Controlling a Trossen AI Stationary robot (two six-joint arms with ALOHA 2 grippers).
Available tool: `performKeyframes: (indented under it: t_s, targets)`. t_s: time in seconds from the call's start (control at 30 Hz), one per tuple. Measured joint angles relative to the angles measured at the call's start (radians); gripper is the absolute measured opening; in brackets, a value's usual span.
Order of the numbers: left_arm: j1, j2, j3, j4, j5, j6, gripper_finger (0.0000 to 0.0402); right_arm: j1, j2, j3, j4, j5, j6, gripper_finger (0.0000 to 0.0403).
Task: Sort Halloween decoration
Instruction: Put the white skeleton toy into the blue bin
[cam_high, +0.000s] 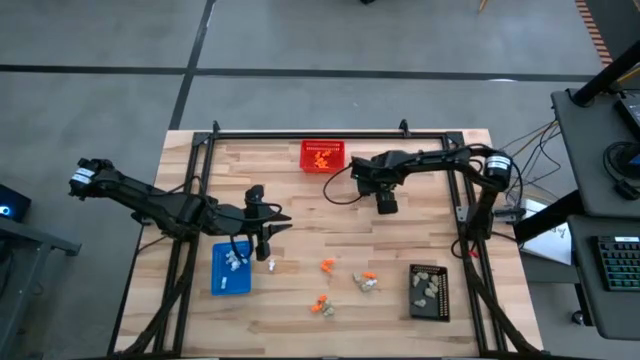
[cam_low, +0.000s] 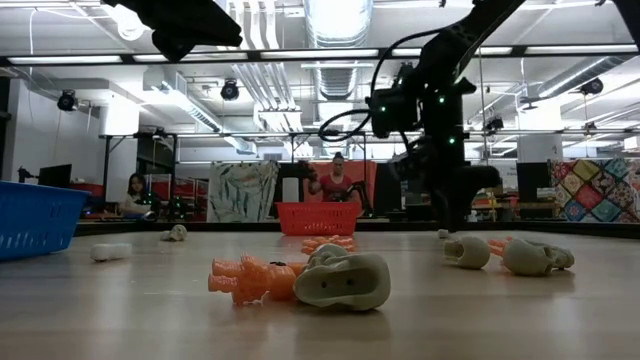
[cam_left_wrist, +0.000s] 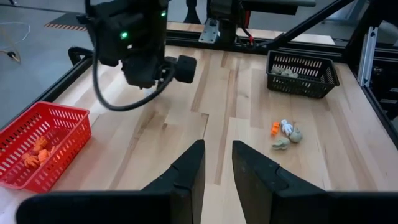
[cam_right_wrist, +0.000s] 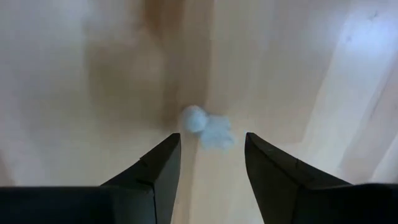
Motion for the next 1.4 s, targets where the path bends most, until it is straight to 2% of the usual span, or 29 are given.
performKeyframes:
  t_s: [0.2,0.43,0.77,0.9,1.0,1.17,1.4]
  targets:
    - [0.000,0.000,0.000,0.000,0.000,0.000,0.0063,-0.027,0.050,0.023,-0.001,-0.003,-0.011,0.0164]
    - [0.000,0.000,0.000,0.000,-0.001,0.026,0.0063,-0.030,0.075,0.026,-0.005,-0.025,-0.036,0.0138]
    - [0.000,0.000,0.000,0.005,-0.002,0.027,0.0063,-0.033,0.071,0.042,-0.022,-0.099,-0.017,0.0033]
    - [0.000,0.000,0.000,0.019,-0.002,0.027,0.0063,-0.032,0.066,0.059,-0.051,-0.113,0.016,0.0014]
    - [0.000,0.008,0.000,0.047,-0.003,0.027,0.0063,-0.030,0.043,0.063,-0.058,-0.213,0.058,0.0012]
    - [0.000,0.061,0.000,0.108,-0.003,0.053,0.0063,-0.029,-0.036,0.047,-0.014,-0.481,0.179,0.0011]
    - [0.000,0.173,0.000,0.205,-0.002,0.084,0.0070,0.028,-0.164,-0.031,0.282,-0.686,0.372,0.0011]
